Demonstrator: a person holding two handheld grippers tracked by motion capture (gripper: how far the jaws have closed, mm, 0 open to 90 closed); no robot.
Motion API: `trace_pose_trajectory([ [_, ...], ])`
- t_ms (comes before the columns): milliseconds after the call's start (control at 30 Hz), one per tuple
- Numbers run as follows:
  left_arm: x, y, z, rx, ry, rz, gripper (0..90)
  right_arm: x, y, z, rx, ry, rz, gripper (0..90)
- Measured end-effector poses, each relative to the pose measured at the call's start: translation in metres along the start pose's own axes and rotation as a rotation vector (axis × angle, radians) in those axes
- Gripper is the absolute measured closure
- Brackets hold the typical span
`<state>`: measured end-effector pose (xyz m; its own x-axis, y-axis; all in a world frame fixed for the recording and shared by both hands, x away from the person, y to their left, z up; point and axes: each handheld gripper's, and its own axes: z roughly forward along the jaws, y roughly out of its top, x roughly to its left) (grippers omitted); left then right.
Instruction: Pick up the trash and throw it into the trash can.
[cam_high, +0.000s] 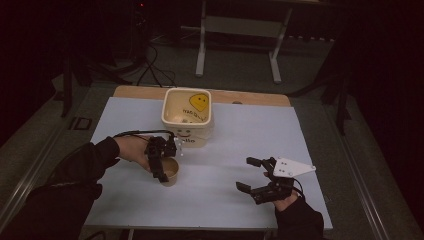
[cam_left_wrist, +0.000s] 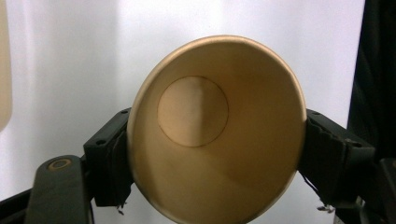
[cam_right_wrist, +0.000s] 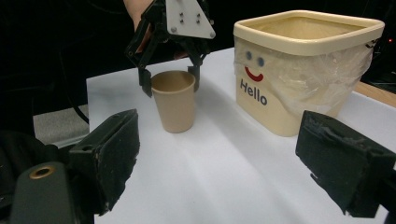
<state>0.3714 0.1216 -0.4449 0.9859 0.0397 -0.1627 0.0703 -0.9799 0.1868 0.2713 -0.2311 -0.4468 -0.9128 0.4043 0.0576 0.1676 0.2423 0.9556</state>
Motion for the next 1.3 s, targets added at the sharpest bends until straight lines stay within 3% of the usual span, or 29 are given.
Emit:
trace_pose_trajectory([
  [433,-0.002,0.0,-0.03,-0.041,-0.018,-0.013,23.3,0.0,0.0,0.001,0.001,-0.003,-0.002,13.4],
  [967,-0.007,0.001,-0.072,-0.082,-0.001,-0.018,25.0,-0.001,-0.001,0.001,-0.003,-0.005,0.001,13.4],
  [1300,-0.01,0.008,-0.095,-0.075,0.017,-0.007,25.3,-0.002,-0.001,0.002,0.0,-0.004,0.005,13.4],
])
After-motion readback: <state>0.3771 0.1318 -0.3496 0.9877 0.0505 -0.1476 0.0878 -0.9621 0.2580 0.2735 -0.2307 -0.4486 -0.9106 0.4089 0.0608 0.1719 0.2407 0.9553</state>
